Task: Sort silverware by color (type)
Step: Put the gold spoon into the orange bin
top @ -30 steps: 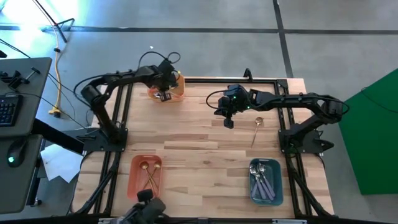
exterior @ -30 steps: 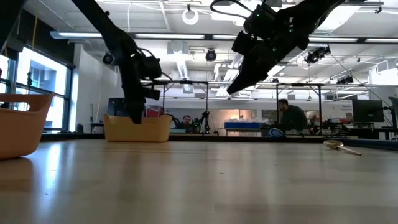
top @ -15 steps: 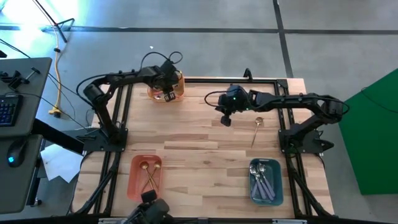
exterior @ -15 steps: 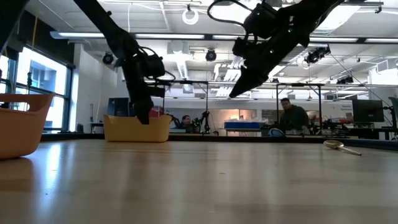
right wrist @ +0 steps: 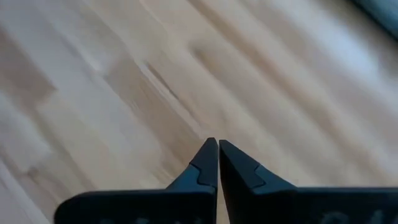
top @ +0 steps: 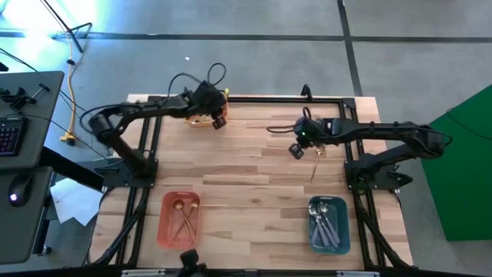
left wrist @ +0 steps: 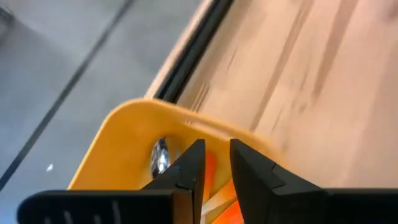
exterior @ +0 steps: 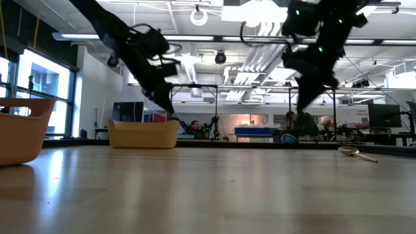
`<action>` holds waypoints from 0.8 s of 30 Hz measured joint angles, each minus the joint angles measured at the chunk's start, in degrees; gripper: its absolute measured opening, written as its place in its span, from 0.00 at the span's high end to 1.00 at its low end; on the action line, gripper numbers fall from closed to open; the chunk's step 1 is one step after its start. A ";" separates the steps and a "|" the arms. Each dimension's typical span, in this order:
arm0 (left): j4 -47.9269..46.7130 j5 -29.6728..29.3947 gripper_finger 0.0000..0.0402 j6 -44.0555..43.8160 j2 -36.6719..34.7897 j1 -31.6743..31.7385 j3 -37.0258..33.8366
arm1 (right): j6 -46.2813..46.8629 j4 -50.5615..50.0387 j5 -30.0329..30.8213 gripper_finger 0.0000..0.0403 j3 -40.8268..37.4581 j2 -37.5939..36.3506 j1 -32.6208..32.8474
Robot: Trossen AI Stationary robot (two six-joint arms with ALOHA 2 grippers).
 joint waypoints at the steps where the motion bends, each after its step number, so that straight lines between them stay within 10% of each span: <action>1: 2.02 -0.03 0.84 -1.01 -1.92 -0.71 -1.87 | 3.43 -0.98 -0.01 1.00 -1.31 -0.28 0.16; 16: 9.64 -0.11 0.87 -14.05 -31.93 -13.51 -21.60 | 45.87 -3.26 0.48 0.72 -20.61 -0.43 5.62; 24: 17.40 0.20 0.87 -19.82 -37.19 -16.88 -29.27 | 47.15 1.90 2.44 0.83 -24.15 -0.85 5.09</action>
